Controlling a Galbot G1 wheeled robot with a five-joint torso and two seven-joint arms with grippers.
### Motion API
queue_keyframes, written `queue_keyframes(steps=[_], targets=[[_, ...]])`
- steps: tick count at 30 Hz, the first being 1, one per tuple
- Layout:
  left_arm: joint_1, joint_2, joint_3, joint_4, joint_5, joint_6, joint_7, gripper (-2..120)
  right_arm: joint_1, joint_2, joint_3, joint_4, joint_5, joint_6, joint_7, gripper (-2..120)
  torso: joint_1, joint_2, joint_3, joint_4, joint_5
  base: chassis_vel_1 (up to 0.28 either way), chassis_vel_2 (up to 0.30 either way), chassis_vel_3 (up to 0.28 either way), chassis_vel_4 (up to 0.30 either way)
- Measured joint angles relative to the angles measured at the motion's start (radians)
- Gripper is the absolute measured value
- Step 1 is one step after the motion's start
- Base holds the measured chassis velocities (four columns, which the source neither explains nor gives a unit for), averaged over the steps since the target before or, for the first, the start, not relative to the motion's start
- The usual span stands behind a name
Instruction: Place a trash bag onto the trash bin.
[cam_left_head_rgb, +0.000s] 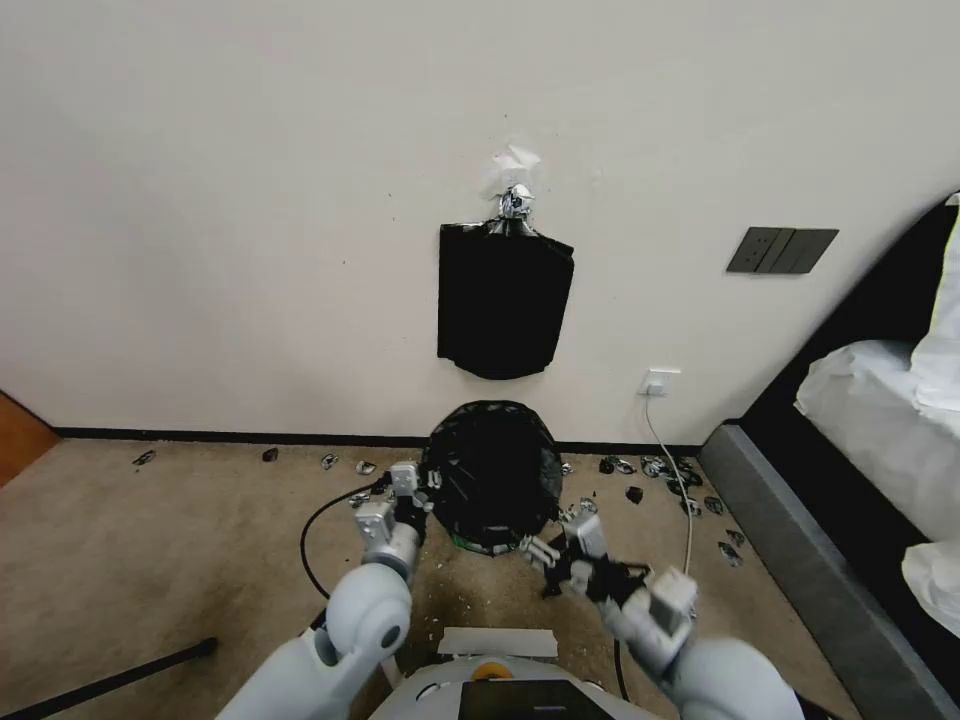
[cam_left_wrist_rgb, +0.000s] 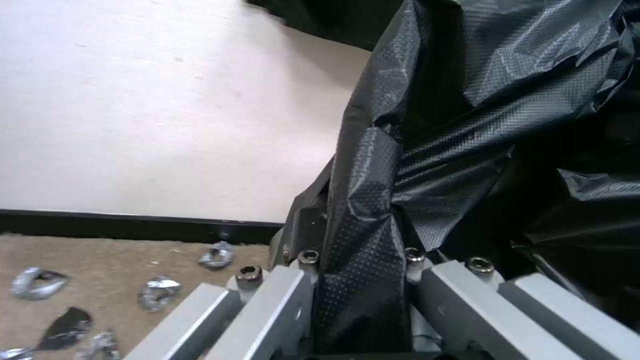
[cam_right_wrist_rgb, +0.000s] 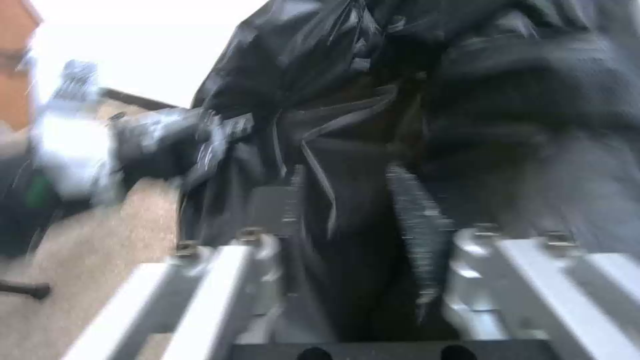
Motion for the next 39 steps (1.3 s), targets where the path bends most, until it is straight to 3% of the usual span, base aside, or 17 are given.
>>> queue_keyframes(steps=[4, 6, 7, 8, 20, 39], targets=[[-0.005, -0.008, 0.021, 0.011, 0.018, 0.0, -0.001, 3, 0.119, 0.011, -0.065, -0.019, 0.12, -0.088, 0.109, 13, 0.0, 0.0, 0.0, 0.0002, 0.0, 0.0, 0.0, 0.0, 0.0], [-0.005, -0.008, 0.021, 0.011, 0.018, 0.0, -0.001, 3, 0.123, 0.012, -0.068, -0.02, 0.124, -0.091, 0.112, 13, 0.0, 0.0, 0.0, 0.0002, 0.0, 0.0, 0.0, 0.0, 0.0], [-0.007, -0.015, 0.033, 0.016, 0.029, 0.002, -0.002, 3, 0.214, 0.036, -0.132, -0.05, 0.199, -0.147, 0.184, 3, 0.0, 0.0, 0.0, 0.0, -0.0001, 0.0, 0.0, 0.0, 0.0], [-0.006, -0.017, 0.035, 0.017, 0.032, 0.002, -0.003, 3, 0.243, 0.047, -0.158, -0.065, 0.21, -0.161, 0.2, 0, 0.0, 0.0, 0.0, 0.0001, 0.0001, 0.0, 0.0, 0.0, 0.0], [-0.01, -0.025, 0.048, 0.02, 0.041, 0.009, -0.006, 3, 0.429, 0.165, -0.349, -0.252, 0.243, -0.265, 0.352, 0, 0.0, 0.0, 0.0, 0.0001, -0.0001, 0.0, 0.0, 0.0, 0.0], [-0.009, -0.028, 0.065, 0.007, 0.035, 0.018, -0.005, 3, 0.579, 0.202, -0.457, -0.438, 0.228, -0.281, 0.435, 0, 0.0, 0.0, 0.0, 0.0001, 0.0, 0.0, 0.0, 0.0, 0.0]])
